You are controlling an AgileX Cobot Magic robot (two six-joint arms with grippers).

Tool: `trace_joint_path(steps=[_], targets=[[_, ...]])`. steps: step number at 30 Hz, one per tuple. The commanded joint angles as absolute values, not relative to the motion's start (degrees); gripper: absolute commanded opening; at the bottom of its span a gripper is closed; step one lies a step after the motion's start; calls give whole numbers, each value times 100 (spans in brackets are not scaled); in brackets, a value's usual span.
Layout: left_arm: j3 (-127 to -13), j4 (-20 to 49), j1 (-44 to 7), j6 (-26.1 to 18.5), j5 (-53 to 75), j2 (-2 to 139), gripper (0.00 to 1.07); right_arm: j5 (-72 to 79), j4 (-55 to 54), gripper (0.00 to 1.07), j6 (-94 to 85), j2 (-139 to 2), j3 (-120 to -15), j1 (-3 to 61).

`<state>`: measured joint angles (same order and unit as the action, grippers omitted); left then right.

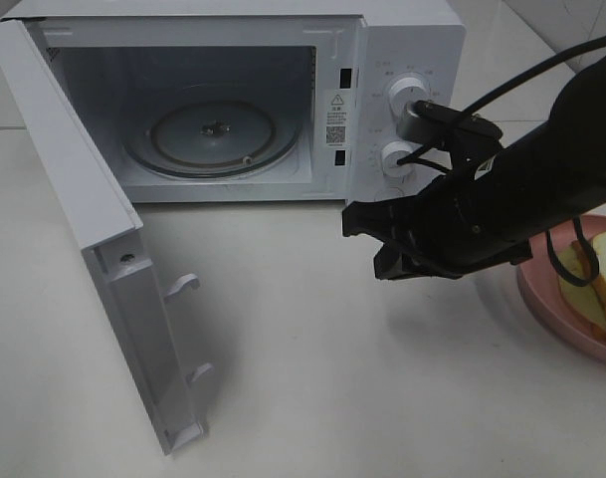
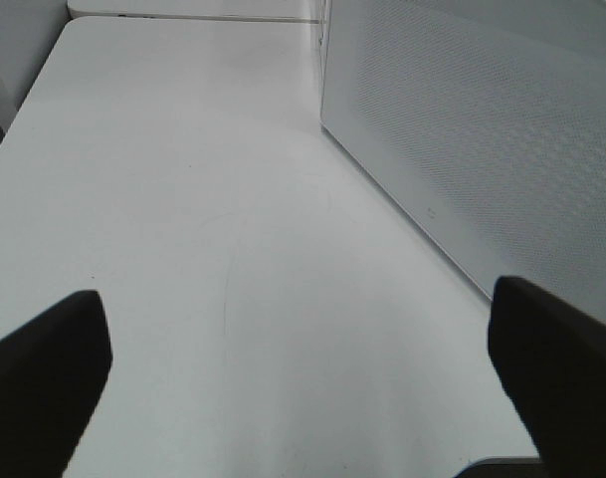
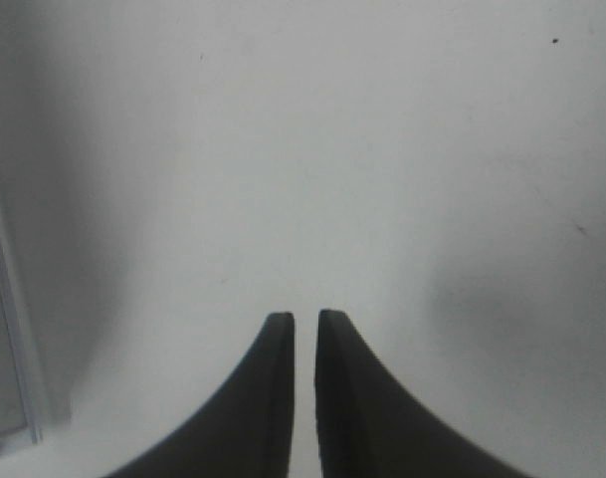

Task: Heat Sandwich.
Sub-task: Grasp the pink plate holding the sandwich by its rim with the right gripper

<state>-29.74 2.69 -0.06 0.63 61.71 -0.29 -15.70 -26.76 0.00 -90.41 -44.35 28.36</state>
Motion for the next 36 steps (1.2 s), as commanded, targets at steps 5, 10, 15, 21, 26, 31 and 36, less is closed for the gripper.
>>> trace_joint_path(steps=[5,10,15,21,26,31,36], targets=[[-2956,281,-11,109,6131,-120,98,-2315,-2252,14,-940,-8738,-4429,2796],[-2956,281,-11,109,6131,-120,98,-2882,-1707,18,-825,-8537,-4429,2790],[-2956,281,-11,109,6131,-120,98,-3403,-1570,31,-550,-8354,-4481,2498],[-2956,281,-11,109,6131,-120,98,-4039,-871,68,-464,-8274,-4853,2194],[-2956,281,-11,109,6131,-120,98,-4142,-556,92,-435,-8279,-5008,1954],[-2956,281,-11,109,6131,-120,98,-4354,-223,93,-223,-8279,-5145,1684],[-2956,281,-11,109,6131,-120,98,-4412,183,91,86,-8279,-5162,1387]])
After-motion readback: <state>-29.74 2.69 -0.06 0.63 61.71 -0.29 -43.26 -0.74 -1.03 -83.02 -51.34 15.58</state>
